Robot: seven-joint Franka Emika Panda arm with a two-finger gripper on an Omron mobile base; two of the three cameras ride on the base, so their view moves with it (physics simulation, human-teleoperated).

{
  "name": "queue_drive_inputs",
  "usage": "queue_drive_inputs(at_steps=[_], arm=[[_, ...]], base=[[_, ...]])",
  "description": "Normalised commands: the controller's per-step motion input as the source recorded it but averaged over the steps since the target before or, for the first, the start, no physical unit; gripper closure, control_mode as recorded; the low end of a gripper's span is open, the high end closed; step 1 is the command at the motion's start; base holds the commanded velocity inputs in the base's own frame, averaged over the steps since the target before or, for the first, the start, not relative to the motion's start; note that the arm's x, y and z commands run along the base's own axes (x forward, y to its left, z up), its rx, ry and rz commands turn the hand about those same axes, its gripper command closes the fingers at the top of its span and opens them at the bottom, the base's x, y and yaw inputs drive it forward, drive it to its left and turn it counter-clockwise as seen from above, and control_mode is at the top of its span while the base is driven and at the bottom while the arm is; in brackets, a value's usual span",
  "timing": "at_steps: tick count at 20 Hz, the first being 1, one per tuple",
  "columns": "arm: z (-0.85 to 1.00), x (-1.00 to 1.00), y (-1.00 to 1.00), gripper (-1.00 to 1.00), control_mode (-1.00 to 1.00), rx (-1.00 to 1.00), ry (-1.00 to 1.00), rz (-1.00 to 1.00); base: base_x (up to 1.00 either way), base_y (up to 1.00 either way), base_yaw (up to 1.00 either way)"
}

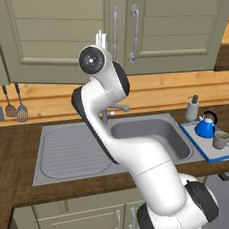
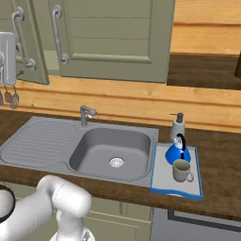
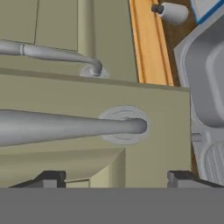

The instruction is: Pick the kettle from the counter and place it on the tray. Then pick the mug from the cabinet and place it on the tray. Then close the cabinet doors.

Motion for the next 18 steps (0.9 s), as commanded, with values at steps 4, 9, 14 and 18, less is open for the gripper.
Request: queue_drive_inputs(at_steps=[4,9,14,18], arm=[[-0.07,0.87,-0.12,-1.0,-1.0,0.0,0.0,0.07],[-0.07,0.63,-0.02,-1.0,-1.0,-0.06,0.0,0.1],[-0.16,0.41,-0.02,-1.0,-1.0,-0.15,0.0,0.08],[-0.25,0.58,0.0,-1.0,-1.0,-0.15,0.03,0.07]], base=[[0.0,0.0,0.0],[0.0,0.0,0.0],[0.0,0.0,0.0],[0.0,0.0,0.0]])
